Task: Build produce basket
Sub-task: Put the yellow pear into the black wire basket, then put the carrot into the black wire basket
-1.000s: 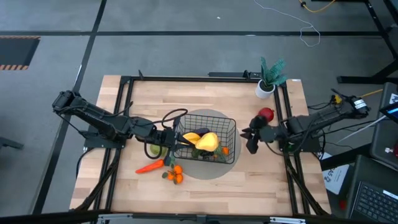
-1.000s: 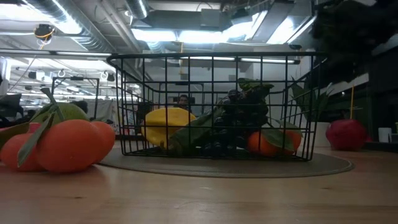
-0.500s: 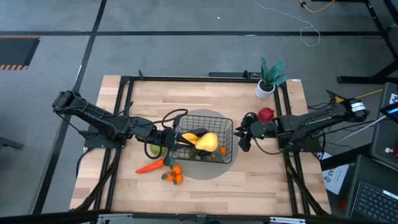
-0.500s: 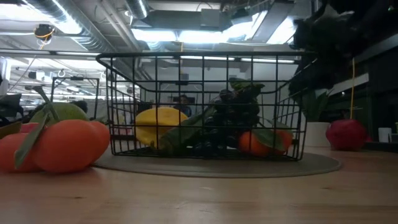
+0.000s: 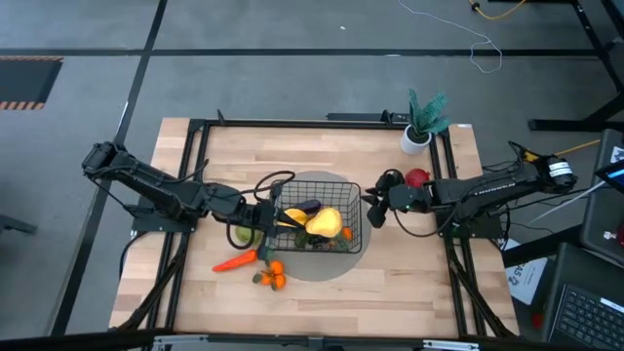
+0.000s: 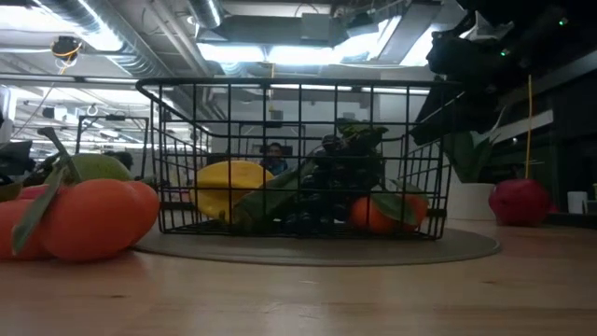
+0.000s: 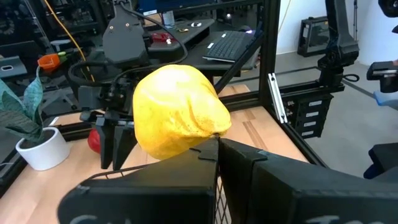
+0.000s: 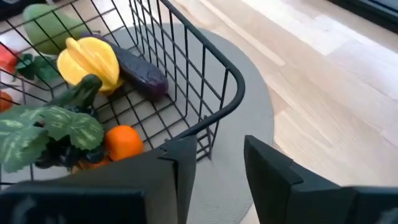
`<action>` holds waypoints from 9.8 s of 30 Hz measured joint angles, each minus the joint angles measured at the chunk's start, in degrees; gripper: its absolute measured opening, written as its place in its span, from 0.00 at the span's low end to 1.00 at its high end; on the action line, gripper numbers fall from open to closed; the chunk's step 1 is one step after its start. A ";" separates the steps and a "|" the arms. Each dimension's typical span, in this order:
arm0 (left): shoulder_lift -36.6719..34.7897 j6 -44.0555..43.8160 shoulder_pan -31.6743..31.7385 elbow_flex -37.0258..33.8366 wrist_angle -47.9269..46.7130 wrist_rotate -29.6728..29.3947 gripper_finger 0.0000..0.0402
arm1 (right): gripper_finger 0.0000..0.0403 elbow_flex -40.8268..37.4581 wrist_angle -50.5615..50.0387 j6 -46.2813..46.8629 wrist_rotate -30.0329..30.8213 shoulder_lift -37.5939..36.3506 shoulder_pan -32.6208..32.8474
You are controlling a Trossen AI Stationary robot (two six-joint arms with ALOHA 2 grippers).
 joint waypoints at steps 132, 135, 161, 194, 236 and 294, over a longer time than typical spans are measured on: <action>6.64 -4.54 7.89 -0.07 6.64 8.37 0.28 | 0.31 9.27 -29.88 -11.30 8.01 -33.01 23.76; 6.64 -7.69 7.87 -0.04 5.69 8.37 0.28 | 0.31 9.27 -29.90 -11.31 8.01 -33.01 23.76; -12.91 -50.36 -2.78 0.00 -52.79 27.86 0.28 | 0.31 9.25 -30.01 -11.32 8.05 -33.04 23.76; 16.64 -62.55 -23.85 -0.04 -61.04 12.01 0.28 | 0.31 9.25 -28.97 -11.40 7.07 -33.04 23.76; 14.41 -69.35 -24.15 -0.26 -62.25 26.95 0.08 | 0.31 9.25 -28.61 -11.34 7.09 -33.01 23.76; 2.09 -5.94 13.68 0.00 -6.47 3.24 0.09 | 0.31 9.25 -28.26 -11.54 7.53 -33.01 23.74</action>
